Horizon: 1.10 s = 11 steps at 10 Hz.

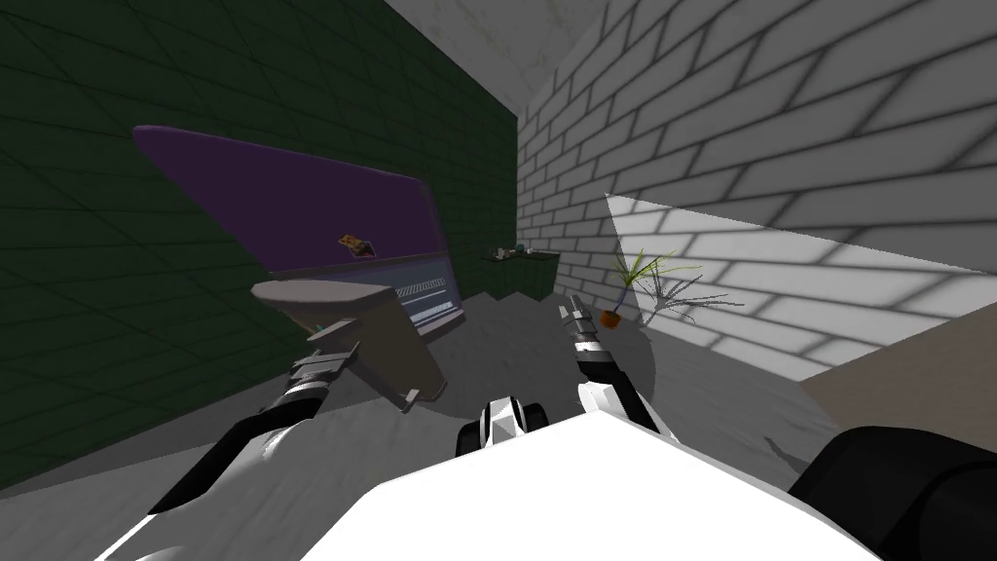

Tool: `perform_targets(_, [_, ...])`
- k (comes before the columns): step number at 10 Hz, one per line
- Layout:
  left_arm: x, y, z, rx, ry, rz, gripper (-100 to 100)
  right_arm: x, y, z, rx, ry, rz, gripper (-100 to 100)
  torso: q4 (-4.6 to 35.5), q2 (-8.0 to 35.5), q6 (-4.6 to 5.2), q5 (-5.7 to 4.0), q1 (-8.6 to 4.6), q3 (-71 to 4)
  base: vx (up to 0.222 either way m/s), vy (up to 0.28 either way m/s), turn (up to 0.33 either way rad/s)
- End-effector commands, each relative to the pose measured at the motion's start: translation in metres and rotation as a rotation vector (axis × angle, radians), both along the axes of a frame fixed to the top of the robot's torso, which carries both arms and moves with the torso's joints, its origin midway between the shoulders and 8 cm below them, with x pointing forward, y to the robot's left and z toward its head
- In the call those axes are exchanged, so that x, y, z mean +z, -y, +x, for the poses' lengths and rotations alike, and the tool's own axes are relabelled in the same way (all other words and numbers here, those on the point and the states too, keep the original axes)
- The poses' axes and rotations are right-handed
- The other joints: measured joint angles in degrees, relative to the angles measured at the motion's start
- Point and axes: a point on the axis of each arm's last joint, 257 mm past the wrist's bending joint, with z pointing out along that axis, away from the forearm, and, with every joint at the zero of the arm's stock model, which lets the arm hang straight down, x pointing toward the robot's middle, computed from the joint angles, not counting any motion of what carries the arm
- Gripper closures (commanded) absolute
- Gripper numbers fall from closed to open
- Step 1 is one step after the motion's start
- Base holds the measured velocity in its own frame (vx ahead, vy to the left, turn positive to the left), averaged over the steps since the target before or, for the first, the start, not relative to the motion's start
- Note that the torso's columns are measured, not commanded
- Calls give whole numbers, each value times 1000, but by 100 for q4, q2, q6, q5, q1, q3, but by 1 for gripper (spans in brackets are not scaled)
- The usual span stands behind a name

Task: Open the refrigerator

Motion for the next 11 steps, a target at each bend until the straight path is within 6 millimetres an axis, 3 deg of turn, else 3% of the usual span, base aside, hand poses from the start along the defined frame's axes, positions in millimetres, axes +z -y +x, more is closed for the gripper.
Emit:
perform_targets(1, [28, 38, 28, -100, 52, 18, 100, 0, 0, 0, 0, 0, 0, 0, -8, -9, 9, 9, -20, -3, -153, 211, 304])
perform_targets(3, [8, 55, 32, -137, 11, 15, 100, 0, 0, 0, 0, 0, 0, 0, -9, -25, 13, 7, -20, -10, -84, 161, 58])
perform_targets(4, [26, 71, 43, -183, 46, 22, 100, 0, 0, 0, 0, 0, 0, 0, -29, -63, 29, 11, -58, -33, -49, 149, 239])
perform_targets(5, [10, 83, 44, -209, 15, 18, 100, 0, 0, 0, 0, 0, 0, 0, -21, -59, 10, 2, -36, -36, -72, 162, 167])
perform_targets(6, [27, 98, 53, -254, 46, 25, 100, 0, 0, 0, 0, 0, 0, 0, -27, -47, 23, 17, -20, -25, -127, 191, 294])
perform_targets(7, [8, 112, 53, -282, 9, 17, 100, 0, 0, 0, 0, 0, 0, 0, -9, -27, 13, 7, -4, -16, -98, 186, 112])
perform_targets(8, [24, 125, 60, -323, 38, 23, 100, 0, 0, 0, 0, 0, 0, 0, -26, -28, 24, 27, -27, -9, -115, 229, 226])
perform_targets(9, [21, 116, 58, -309, 16, 10, -100, 0, 0, 0, 0, 0, 0, 0, -17, -11, 5, 17, -28, -3, -58, 94, 126])
perform_targets(11, [32, 113, 60, -317, 16, 10, -100, 0, 0, 0, 0, 0, 1, 0, -29, -46, 38, -2, -134, -23, 26, -84, 25])
